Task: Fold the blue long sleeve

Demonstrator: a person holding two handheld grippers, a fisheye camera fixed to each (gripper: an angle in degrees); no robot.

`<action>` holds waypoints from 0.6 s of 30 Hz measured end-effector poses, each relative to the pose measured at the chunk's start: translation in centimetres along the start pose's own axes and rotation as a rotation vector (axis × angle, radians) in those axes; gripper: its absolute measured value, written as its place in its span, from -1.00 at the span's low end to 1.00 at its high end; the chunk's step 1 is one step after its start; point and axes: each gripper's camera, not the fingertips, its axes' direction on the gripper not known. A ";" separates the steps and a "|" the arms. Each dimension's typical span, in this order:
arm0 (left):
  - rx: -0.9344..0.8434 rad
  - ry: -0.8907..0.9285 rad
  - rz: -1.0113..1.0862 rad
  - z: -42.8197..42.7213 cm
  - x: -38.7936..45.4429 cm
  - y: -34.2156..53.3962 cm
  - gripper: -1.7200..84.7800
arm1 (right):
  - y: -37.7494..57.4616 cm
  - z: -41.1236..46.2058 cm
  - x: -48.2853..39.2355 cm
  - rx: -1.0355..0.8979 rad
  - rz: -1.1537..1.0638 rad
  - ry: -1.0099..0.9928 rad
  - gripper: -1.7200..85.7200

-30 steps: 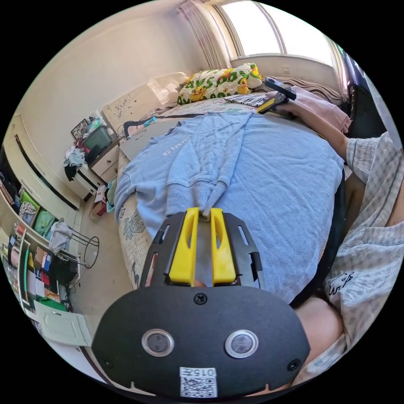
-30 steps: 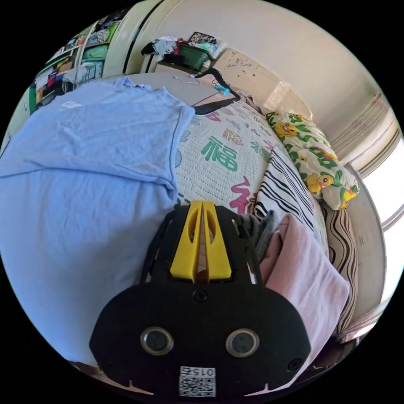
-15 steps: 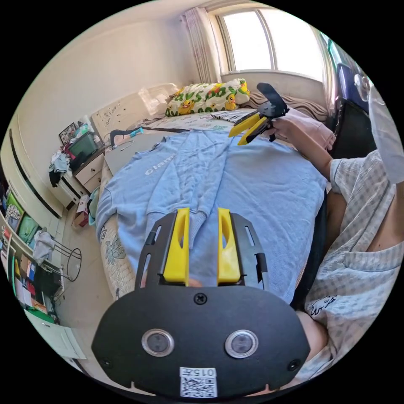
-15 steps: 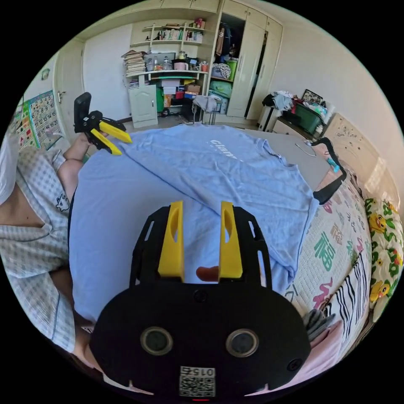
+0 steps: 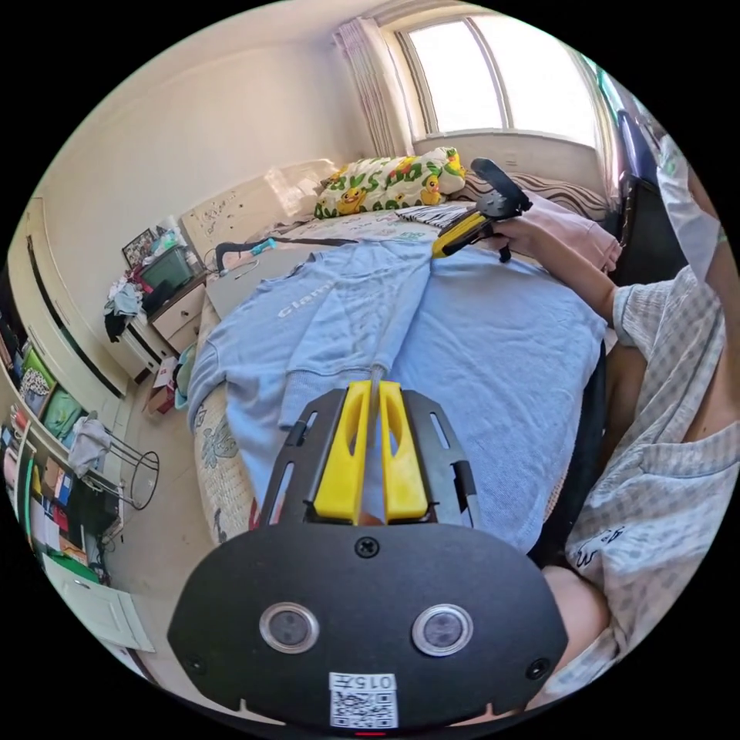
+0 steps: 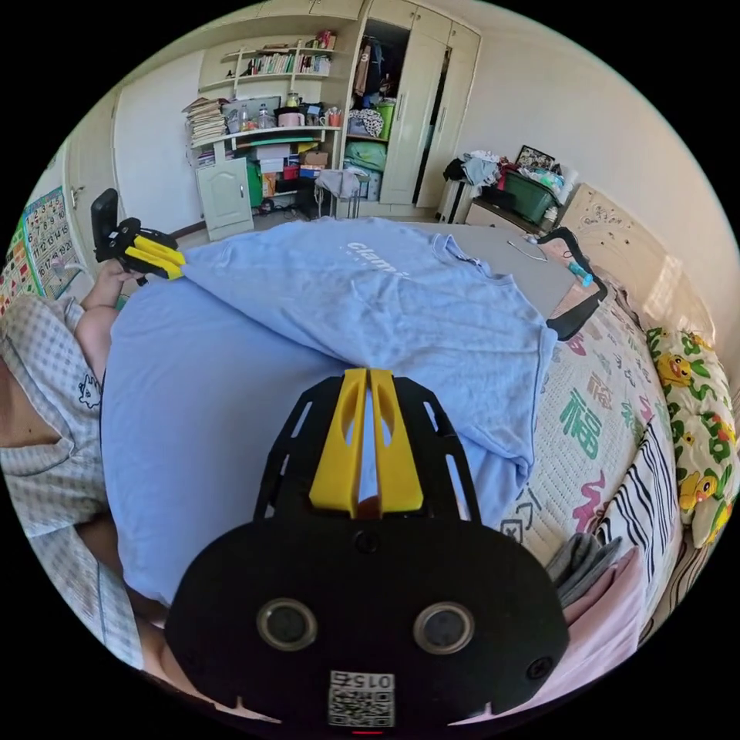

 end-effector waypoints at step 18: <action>-0.067 0.090 0.166 1.2 0.6 -15.0 -0.75 | 5.2 0.1 11.9 0.061 0.445 0.158 -0.77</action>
